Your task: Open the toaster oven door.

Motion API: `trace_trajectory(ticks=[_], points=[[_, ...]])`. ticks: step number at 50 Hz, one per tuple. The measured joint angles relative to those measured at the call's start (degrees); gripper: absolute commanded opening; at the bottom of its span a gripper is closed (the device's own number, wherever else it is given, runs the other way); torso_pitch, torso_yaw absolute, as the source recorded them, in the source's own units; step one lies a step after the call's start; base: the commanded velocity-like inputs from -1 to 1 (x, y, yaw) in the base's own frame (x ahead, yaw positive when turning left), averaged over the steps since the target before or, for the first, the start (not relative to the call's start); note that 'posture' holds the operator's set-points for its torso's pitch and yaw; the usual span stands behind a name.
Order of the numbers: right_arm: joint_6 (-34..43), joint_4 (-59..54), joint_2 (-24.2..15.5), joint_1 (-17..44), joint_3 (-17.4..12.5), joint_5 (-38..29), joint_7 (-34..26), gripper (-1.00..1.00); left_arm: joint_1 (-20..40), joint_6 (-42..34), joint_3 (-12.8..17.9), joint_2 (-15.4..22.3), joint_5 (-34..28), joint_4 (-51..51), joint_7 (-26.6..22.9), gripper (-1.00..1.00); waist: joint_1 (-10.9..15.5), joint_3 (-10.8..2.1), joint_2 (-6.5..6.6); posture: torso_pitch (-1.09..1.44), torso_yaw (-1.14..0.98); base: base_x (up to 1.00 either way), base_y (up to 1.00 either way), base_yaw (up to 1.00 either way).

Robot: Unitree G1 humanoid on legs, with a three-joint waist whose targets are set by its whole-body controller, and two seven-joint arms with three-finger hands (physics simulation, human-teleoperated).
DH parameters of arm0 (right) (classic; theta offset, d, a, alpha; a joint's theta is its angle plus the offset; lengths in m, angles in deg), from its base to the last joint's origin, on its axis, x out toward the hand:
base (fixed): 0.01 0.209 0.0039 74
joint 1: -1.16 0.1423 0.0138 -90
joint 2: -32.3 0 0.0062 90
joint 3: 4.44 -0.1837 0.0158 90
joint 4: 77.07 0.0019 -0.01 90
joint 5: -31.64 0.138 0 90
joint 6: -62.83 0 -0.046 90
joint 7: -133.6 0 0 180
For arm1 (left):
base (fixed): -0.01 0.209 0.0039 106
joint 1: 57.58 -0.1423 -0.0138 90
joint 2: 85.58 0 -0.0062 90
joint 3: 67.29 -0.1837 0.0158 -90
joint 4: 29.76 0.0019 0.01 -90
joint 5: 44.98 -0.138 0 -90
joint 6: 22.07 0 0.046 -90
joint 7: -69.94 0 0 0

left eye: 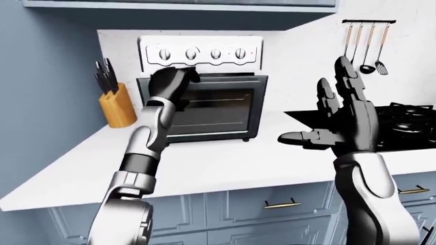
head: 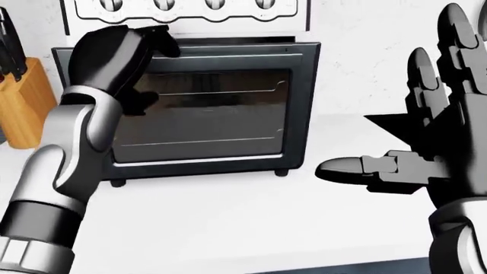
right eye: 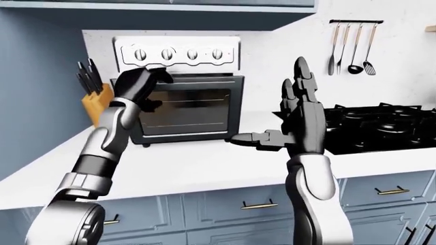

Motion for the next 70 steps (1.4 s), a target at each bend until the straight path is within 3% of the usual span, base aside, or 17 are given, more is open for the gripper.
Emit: trace_trajectory(ticks=[24, 36, 51, 60, 70], points=[[-1.32, -1.81, 0.26, -0.61, 0.80, -0.23, -0.11, 1.00, -11.21, -3.02, 0.15, -2.79, 0.06, -22.54, -10.89, -0.03, 0.27, 1.44, -0.35, -0.57, 0.00, 0.00, 0.00, 0.00], [-1.41, -1.84, 0.22, -0.56, 0.50, -0.25, -0.14, 1.00, -17.38, -7.33, 0.00, -4.53, -2.00, -37.97, -20.21, -0.07, 0.26, 2.69, -0.47, -0.57, 0.00, 0.00, 0.00, 0.00], [-0.81, -0.94, -0.14, -0.50, -0.07, 0.42, 0.18, 1.00, -25.47, -8.68, -1.03, -8.28, -6.64, -54.43, -26.93, -0.10, 0.75, 2.68, -0.89, -0.57, 0.00, 0.00, 0.00, 0.00], [-0.15, -0.26, -0.47, -0.28, -0.60, 1.06, 0.55, 1.00, -29.79, -8.98, -1.97, -10.45, -8.96, -63.98, -30.36, -0.11, 0.97, 2.02, -1.19, -0.57, 0.00, 0.00, 0.00, 0.00], [0.75, 0.48, -0.79, -0.20, -1.08, 1.66, 0.95, 1.00, -36.13, -9.27, -4.50, -13.99, -13.20, -76.33, -36.53, -0.12, 1.31, 1.66, -1.68, -0.57, 0.00, 0.00, 0.00, 0.00]])
